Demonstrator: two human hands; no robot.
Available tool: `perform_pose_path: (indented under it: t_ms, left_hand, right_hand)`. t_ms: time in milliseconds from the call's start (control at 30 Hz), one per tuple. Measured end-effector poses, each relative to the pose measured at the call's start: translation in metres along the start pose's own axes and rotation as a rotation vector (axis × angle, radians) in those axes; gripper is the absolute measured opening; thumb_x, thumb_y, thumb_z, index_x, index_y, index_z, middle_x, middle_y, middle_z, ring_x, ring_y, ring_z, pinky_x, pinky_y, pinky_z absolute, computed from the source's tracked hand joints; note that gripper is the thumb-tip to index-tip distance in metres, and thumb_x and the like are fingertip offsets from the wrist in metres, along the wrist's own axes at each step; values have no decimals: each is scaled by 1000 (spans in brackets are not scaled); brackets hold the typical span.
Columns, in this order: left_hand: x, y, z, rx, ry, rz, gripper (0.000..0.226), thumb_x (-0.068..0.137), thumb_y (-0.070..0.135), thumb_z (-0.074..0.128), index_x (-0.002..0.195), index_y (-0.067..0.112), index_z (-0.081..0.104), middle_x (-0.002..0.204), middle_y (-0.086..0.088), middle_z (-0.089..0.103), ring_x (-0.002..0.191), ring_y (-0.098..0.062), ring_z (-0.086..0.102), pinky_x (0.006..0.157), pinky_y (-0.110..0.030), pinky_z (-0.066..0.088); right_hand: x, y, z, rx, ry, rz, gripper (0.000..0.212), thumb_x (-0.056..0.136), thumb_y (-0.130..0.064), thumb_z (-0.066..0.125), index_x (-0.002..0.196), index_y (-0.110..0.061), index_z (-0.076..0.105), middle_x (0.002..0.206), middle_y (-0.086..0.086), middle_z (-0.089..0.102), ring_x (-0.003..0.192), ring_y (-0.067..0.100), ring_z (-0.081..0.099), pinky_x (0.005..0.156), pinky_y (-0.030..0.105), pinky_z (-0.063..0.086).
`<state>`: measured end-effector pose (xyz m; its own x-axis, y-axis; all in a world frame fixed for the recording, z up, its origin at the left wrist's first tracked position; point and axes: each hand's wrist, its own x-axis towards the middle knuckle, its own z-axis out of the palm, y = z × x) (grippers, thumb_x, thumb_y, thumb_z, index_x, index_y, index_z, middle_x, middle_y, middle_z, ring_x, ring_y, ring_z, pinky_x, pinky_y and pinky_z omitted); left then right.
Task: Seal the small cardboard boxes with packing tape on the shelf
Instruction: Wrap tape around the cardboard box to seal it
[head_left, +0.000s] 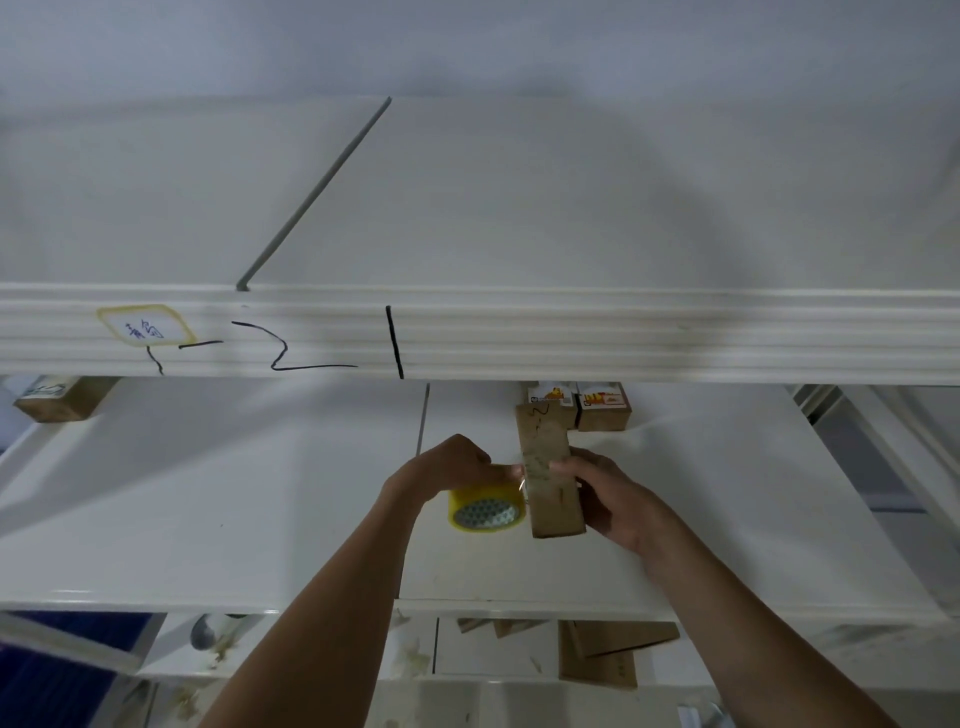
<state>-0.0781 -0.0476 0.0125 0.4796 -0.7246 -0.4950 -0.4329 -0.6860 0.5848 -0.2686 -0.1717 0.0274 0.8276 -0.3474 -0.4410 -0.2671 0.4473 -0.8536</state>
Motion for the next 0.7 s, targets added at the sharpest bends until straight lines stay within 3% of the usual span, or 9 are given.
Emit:
perform_pose_path:
  t_ms: [67,167,267,400,500,567,633,700]
  left_hand:
    - [0,5,-1,-34,2,6,66,72,75,67,79,10,70,83,-7,66,79,-18,63,79,-31,54]
    - [0,8,-2,-28,-9,-2,59,71,73,70,66,15,61,71,-2,59,71,-16,59,72,-28,48]
    - [3,2,1,-13,20,-19,56,72,67,74,70,12,65,73,-2,62,72,-17,61,70,-28,48]
    - [4,2,7,87,81,-7,51,77,60,72,62,13,60,68,-1,60,62,-11,57,60,-21,46]
    - [1,11,14,120,108,20,49,85,53,69,60,12,57,61,-3,49,56,-9,48,52,-19,36]
    - [0,9,14,14,101,16,55,83,60,68,73,6,67,66,-13,52,58,-10,51,56,-20,39]
    - [-2,0,10,-160,51,13,54,81,64,68,76,10,69,74,-8,59,70,-14,57,66,-23,44]
    - [-4,-7,6,-161,-32,58,44,82,56,73,70,14,67,73,-1,56,74,-13,53,68,-24,40]
  right_hand:
    - [-3,0,2,49,-13,16,28,97,-19,55,120,-9,66,109,14,73,97,25,72,76,34,57]
    - [-2,4,0,51,-26,79,30,99,-27,55,121,-11,66,112,15,72,101,24,69,86,38,55]
    - [0,3,1,-160,-4,140,34,95,-39,62,120,-17,67,113,5,75,108,19,69,98,35,51]
    - [3,3,9,-399,96,74,49,79,-48,78,120,-24,68,111,-5,74,107,14,67,97,32,52]
    - [9,7,11,-493,202,36,44,75,-39,86,113,-26,69,107,-5,73,101,14,67,86,31,55]
    - [13,6,6,-490,240,65,36,75,-30,85,107,-23,72,101,-2,75,97,16,69,86,34,58]
    - [14,7,-4,-501,282,94,31,74,-24,83,103,-20,74,95,1,76,92,18,71,87,38,59]
    - [13,8,-13,-515,299,102,29,74,-22,83,101,-18,75,93,3,77,90,19,72,87,38,59]
